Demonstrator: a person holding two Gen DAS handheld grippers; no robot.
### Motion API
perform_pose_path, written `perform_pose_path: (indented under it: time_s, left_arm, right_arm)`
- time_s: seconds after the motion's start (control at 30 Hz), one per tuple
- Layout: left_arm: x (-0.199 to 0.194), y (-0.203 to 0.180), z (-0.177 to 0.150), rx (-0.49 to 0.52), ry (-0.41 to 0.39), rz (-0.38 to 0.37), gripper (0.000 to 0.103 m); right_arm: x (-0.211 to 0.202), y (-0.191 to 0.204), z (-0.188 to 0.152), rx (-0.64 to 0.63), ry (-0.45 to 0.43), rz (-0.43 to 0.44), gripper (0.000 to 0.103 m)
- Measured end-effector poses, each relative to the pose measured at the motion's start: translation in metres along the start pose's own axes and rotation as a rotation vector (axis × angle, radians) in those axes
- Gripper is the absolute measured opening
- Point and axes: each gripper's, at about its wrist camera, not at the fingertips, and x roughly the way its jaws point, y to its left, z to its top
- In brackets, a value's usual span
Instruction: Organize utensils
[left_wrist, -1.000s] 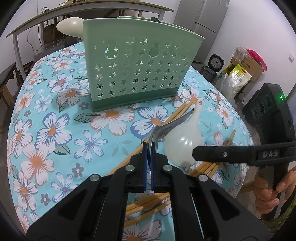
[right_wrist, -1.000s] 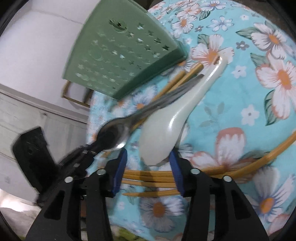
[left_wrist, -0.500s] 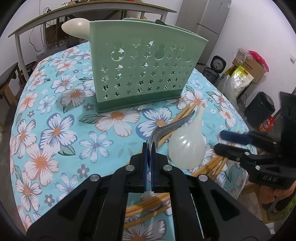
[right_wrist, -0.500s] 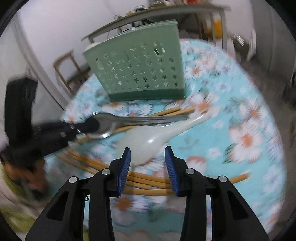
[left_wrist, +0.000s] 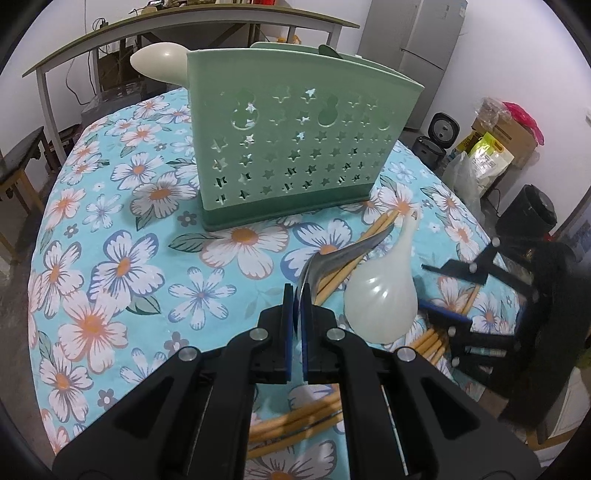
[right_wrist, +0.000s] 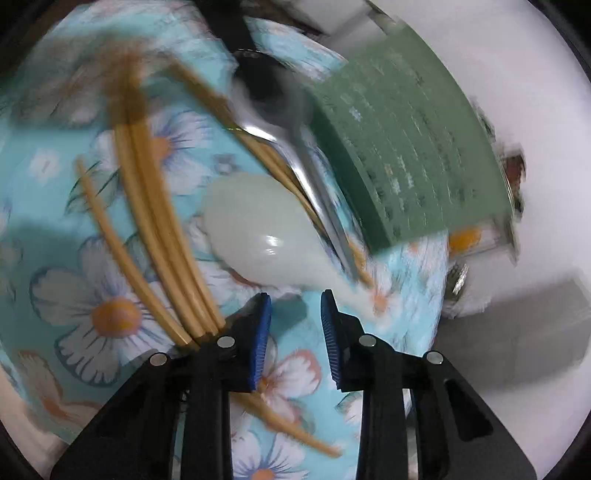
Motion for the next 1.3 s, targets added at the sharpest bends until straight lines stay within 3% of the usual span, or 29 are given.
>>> perform_pose_path:
  time_s: [0.1, 0.23, 0.53, 0.77, 1.3]
  left_arm:
    - [0.002, 0.001, 0.001, -0.007, 0.000, 0.003, 0.003]
    - [0.003, 0.003, 0.003, -0.008, 0.001, 0.003, 0.003]
    - [0.006, 0.007, 0.003, -0.020, 0.001, 0.005, 0.003]
    - [0.003, 0.008, 0.002, -0.023, -0.006, 0.011, 0.003]
    - [-0.005, 0.018, 0.003, -0.065, -0.026, 0.020, 0.003]
  right_arm:
    - [-0.003, 0.001, 0.006, -0.026, -0.053, 0.029, 0.029]
    - [-0.007, 0.009, 0.015, -0.063, -0.105, 0.004, 0.029]
    - [-0.012, 0.013, 0.029, 0.049, -0.162, -0.030, 0.029]
    - [-0.020, 0.030, 0.040, -0.016, -0.156, -0.122, 0.029]
    - [-0.004, 0.021, 0.057, 0.120, -0.132, -0.121, 0.029]
